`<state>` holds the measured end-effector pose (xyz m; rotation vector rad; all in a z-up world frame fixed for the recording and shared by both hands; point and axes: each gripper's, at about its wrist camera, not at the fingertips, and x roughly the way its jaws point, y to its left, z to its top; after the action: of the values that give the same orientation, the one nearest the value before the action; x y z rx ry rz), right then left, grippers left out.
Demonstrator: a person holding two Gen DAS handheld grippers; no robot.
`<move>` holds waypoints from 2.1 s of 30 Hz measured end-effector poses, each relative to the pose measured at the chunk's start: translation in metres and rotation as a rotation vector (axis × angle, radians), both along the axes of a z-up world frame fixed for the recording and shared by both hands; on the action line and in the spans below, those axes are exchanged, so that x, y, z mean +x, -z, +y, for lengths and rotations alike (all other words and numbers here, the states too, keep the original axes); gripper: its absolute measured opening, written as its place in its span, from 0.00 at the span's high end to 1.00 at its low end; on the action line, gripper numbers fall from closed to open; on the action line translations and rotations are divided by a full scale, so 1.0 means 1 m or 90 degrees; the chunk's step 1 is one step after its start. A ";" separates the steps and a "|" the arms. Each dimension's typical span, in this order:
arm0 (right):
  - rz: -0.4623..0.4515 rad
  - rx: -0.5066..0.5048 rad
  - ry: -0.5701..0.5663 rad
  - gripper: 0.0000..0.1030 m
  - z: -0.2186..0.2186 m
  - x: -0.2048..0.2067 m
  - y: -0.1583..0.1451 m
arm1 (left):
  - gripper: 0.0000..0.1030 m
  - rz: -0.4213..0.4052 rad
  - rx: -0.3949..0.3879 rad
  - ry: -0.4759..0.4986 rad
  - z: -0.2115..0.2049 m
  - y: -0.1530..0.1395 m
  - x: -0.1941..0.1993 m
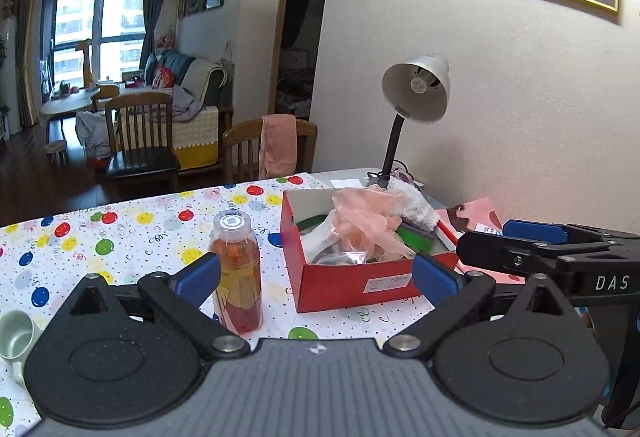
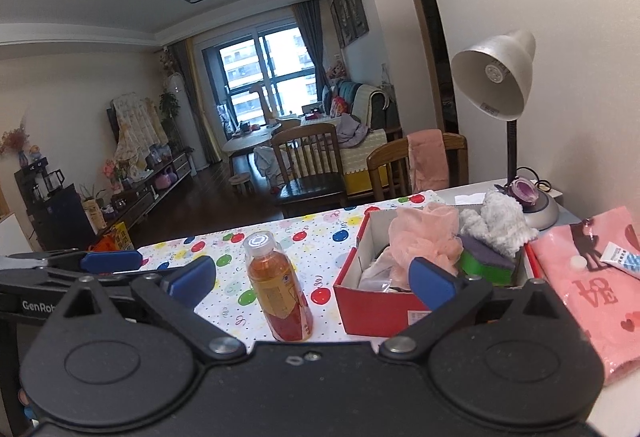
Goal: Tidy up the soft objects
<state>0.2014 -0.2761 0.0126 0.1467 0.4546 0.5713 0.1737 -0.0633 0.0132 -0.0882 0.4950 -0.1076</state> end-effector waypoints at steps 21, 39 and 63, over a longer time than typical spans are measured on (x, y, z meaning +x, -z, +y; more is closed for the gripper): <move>-0.033 -0.016 0.025 0.00 0.011 -0.033 0.001 | 0.01 -0.025 0.003 -0.029 0.013 -0.002 -0.034; -0.031 -0.019 0.025 0.00 0.013 -0.036 0.002 | 0.01 -0.030 0.008 -0.028 0.013 -0.002 -0.047; -0.022 -0.022 0.024 0.00 0.017 -0.037 0.006 | 0.01 -0.026 -0.001 -0.028 0.017 0.002 -0.049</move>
<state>0.1649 -0.2588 0.0067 0.1114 0.4268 0.5271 0.1244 -0.0458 0.0110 -0.0979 0.4515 -0.0671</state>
